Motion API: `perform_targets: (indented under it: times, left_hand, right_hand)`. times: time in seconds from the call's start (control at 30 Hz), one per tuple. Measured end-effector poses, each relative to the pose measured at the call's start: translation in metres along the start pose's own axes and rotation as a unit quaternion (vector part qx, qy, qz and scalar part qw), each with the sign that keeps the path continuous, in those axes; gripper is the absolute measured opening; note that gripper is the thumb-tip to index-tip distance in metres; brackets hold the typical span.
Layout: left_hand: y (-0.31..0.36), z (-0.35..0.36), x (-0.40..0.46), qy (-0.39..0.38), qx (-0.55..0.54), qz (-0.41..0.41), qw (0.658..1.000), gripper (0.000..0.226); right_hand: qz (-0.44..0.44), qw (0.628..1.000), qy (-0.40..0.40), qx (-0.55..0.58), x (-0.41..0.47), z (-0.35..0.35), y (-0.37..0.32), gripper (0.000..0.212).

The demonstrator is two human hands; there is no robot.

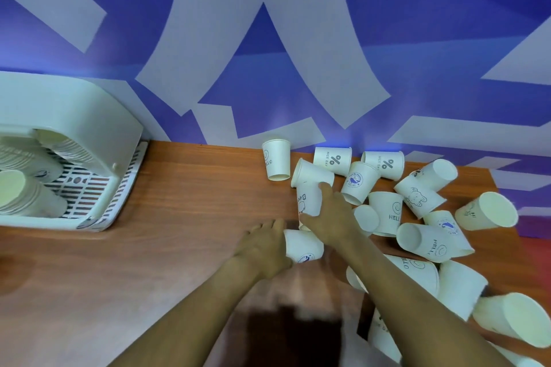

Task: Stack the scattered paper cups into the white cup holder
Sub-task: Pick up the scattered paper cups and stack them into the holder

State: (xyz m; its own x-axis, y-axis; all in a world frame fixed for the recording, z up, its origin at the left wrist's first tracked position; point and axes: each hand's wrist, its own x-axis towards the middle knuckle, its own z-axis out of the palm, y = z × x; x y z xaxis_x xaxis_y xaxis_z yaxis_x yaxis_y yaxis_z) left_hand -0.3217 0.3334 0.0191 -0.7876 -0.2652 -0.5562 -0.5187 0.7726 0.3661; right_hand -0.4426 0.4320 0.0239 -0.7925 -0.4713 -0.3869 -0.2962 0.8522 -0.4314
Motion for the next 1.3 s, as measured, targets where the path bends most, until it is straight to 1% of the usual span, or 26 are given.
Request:
perform_targets:
  times: [0.1,0.2,0.27,0.33,0.43,0.53,0.7,0.8,0.87,1.0,1.1,1.17,1.23,1.3]
  left_hand:
    - [-0.013,-0.015,-0.013,0.008,-0.037,-0.01,0.999,0.057]
    - [-0.024,-0.029,-0.035,0.055,-0.06,-0.017,0.996,0.066]
    - [-0.032,-0.035,-0.055,0.093,-0.095,-0.015,0.991,0.07]
    - [-0.04,-0.043,-0.074,0.127,-0.119,-0.014,0.985,0.069]
    - [-0.055,-0.061,-0.1,0.172,-0.108,-0.02,0.979,0.066]
    - [-0.068,-0.074,-0.122,0.205,-0.084,-0.025,0.975,0.069]
    - [-0.088,-0.085,-0.144,0.209,-0.058,-0.006,0.976,0.07]
    - [-0.103,-0.093,-0.148,0.217,-0.059,0.009,0.974,0.071]
    - [-0.11,-0.096,-0.15,0.208,-0.06,0.029,0.976,0.07]
    - [-0.143,-0.102,-0.162,0.187,-0.052,0.071,0.978,0.07]
    - [-0.192,-0.119,-0.175,0.183,-0.051,0.084,0.978,0.069]
    - [-0.227,-0.136,-0.184,0.188,-0.058,0.084,0.977,0.07]
    - [-0.26,-0.153,-0.191,0.203,-0.069,0.081,0.973,0.071]
    - [-0.29,-0.165,-0.197,0.223,-0.078,0.087,0.968,0.073]
  right_hand:
    - [-0.017,0.998,0.049,0.032,-0.015,-0.015,-0.01,0.076]
    - [-0.041,0.996,0.075,0.012,-0.033,-0.032,-0.023,0.074]
    - [-0.06,0.996,0.061,-0.01,-0.044,-0.038,-0.033,0.073]
    - [-0.073,0.996,0.042,-0.018,-0.054,-0.037,-0.044,0.071]
    - [-0.085,0.996,0.036,0.02,-0.066,-0.029,-0.063,0.072]
    - [-0.087,0.993,0.036,0.066,-0.079,-0.016,-0.08,0.075]
    - [-0.105,0.985,0.056,0.125,-0.104,-0.003,-0.098,0.066]
    - [-0.098,0.986,0.076,0.111,-0.116,-0.007,-0.105,0.055]
    - [-0.083,0.987,0.087,0.11,-0.122,-0.007,-0.111,0.052]
    - [-0.075,0.982,0.117,0.125,-0.137,0.01,-0.147,0.045]
    - [-0.077,0.98,0.132,0.131,-0.15,0.036,-0.19,0.047]
    - [-0.075,0.979,0.138,0.131,-0.157,0.054,-0.22,0.055]
    - [-0.071,0.976,0.147,0.143,-0.161,0.069,-0.251,0.065]
    - [-0.077,0.97,0.17,0.157,-0.162,0.083,-0.278,0.065]
